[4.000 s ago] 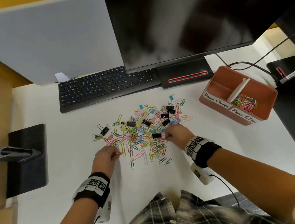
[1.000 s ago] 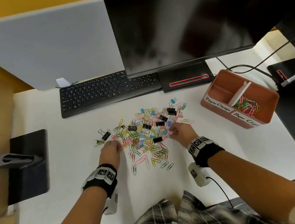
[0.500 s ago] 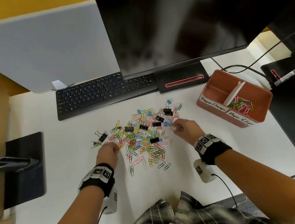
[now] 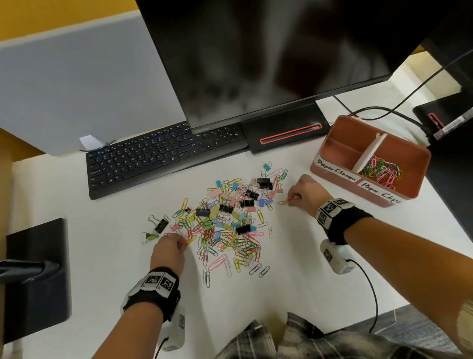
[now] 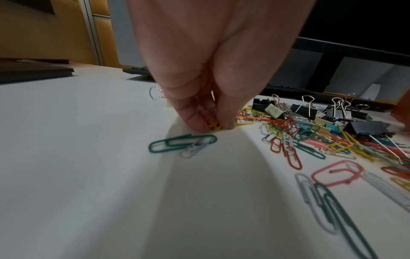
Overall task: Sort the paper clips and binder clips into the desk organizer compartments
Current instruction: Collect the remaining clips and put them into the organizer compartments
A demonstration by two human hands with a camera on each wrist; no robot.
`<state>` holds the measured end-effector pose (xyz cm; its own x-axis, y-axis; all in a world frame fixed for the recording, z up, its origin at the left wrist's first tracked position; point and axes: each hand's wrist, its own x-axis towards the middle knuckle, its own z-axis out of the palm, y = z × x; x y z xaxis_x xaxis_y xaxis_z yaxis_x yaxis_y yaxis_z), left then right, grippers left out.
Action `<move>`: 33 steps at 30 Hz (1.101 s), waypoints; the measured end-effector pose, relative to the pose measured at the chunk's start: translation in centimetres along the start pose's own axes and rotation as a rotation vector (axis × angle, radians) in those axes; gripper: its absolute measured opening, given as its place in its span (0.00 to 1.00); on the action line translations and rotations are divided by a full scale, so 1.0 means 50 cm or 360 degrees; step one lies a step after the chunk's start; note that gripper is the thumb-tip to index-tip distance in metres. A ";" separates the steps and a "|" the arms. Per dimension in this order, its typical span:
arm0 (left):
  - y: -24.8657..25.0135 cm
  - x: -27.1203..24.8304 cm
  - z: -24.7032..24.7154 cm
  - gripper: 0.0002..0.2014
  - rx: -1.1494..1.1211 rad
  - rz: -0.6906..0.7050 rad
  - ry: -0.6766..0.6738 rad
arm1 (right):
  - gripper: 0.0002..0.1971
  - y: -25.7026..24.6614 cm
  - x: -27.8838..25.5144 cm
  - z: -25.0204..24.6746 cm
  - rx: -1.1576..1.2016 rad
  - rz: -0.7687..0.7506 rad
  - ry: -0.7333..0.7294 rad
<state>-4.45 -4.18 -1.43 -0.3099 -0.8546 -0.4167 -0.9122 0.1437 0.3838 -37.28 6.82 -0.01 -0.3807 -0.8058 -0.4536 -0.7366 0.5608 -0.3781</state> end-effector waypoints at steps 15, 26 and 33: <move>0.114 -0.055 -0.091 0.07 -0.0140 0.0315 -0.0168 | 0.06 0.039 -0.107 -0.030 0.0314 -0.0121 0.0193; 0.744 -0.073 0.087 0.08 -0.0865 0.1103 -0.0383 | 0.07 0.266 -0.166 -0.256 0.0465 0.0312 0.0910; 0.792 -0.056 0.136 0.15 -0.0757 0.1013 -0.0498 | 0.23 0.293 -0.145 -0.244 0.0697 0.0305 0.0788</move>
<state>-41.52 7.31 9.35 -0.8488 -0.4950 -0.1858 -0.3512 0.2652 0.8979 -52.13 18.57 7.59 -0.7690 -0.6183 -0.1623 -0.3767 0.6434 -0.6664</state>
